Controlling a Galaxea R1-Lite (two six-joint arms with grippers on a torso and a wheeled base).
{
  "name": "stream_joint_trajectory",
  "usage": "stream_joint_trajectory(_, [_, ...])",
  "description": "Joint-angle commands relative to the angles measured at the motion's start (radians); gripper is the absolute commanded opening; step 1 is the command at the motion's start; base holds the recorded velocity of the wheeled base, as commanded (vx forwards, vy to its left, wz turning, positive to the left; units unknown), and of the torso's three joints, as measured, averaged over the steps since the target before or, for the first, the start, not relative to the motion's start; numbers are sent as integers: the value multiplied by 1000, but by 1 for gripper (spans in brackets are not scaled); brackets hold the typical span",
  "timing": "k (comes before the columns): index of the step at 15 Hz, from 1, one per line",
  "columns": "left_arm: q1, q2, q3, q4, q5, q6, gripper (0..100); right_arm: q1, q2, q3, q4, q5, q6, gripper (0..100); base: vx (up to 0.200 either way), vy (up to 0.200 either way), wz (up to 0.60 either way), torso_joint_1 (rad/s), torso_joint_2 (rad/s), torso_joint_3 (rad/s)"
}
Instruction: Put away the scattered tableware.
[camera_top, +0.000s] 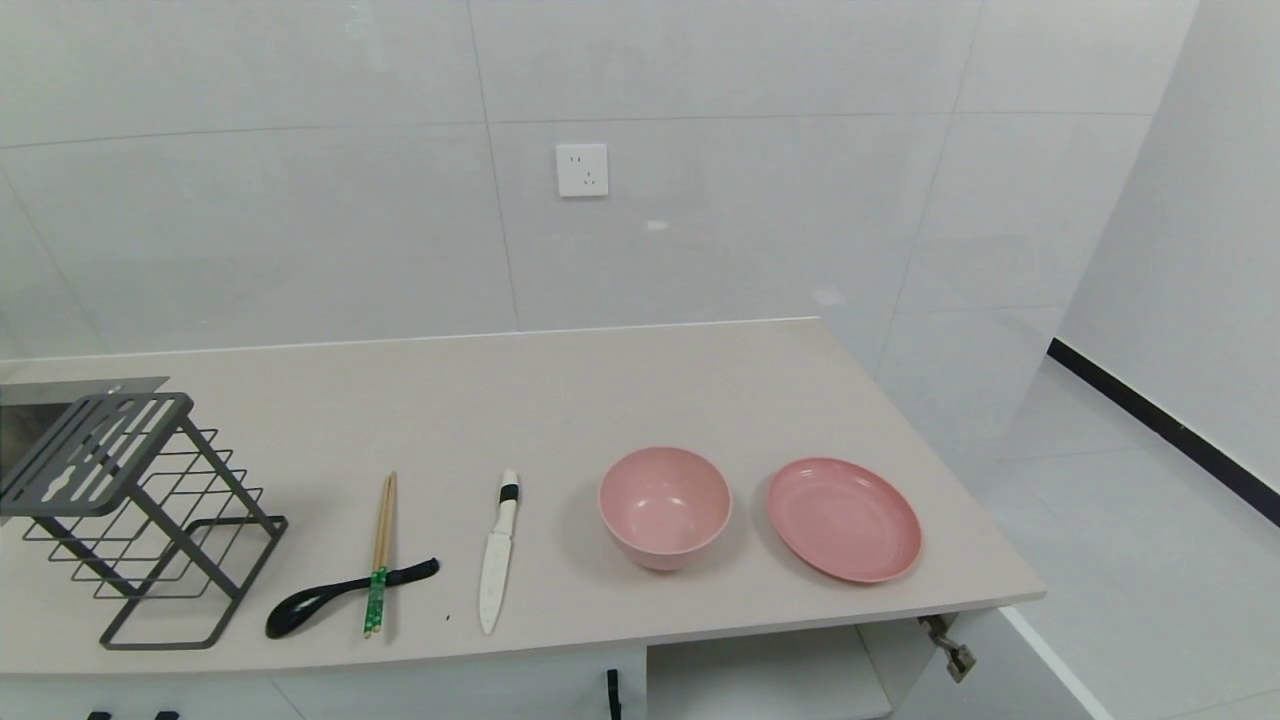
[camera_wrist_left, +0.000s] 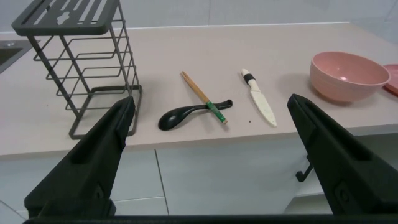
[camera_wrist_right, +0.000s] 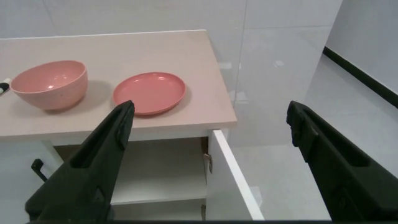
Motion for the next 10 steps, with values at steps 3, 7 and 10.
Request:
stream_joint_trajectory(3, [0, 1, 0, 1, 0, 5, 100, -1, 0, -9, -223, 0, 10, 100, 0, 0, 0, 0, 0, 0])
stream_joint_trajectory(7, [0, 1, 0, 1, -2, 3, 100, 88, 225, -218, -76, 108, 23, 100, 0, 0, 0, 0, 0, 0])
stream_joint_trajectory(10, [0, 1, 0, -1, -2, 3, 100, 186, 586, -296, -59, 143, 13, 100, 0, 0, 0, 0, 0, 0])
